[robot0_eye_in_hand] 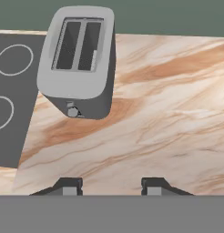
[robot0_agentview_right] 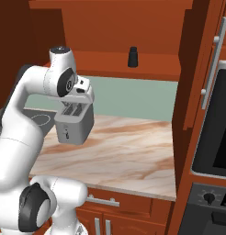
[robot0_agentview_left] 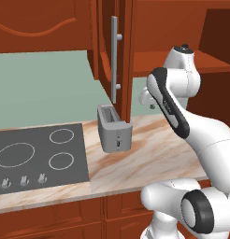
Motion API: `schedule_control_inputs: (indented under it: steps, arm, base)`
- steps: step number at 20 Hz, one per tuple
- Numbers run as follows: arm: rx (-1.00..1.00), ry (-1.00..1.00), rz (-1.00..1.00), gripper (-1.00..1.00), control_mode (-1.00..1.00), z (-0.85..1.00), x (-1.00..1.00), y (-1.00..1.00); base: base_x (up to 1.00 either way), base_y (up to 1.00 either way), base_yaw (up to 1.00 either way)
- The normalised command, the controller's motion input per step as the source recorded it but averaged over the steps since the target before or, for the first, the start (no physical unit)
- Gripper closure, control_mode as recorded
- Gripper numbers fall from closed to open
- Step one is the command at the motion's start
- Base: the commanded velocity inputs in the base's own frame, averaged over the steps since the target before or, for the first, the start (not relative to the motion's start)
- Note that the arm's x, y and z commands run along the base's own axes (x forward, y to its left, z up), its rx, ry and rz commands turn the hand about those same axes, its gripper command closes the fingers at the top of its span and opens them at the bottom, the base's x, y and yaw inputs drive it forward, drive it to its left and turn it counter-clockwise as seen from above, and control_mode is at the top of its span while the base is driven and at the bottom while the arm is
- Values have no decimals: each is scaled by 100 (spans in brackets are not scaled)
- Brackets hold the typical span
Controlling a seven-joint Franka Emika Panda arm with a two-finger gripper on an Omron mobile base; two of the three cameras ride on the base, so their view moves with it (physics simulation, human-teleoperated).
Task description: Retrieve the shaker from the cabinet and place it next the steak on a plate on the dining table.
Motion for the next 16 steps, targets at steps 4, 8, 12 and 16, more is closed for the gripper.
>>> schedule_control_inputs:
  steps: [4,8,12,16]
  arm:
    - [0,0,0,-100,-100,0,-3,-2]
    - [0,-2,0,-100,-100,0,-11,-12]
    - [0,-12,-3,-100,-100,13,-7,-27]
    - [0,-22,-11,-100,-100,41,-3,-12]
  base:
    - [0,0,0]
    - [0,0,0]
    - [0,0,0]
    - [0,0,0]
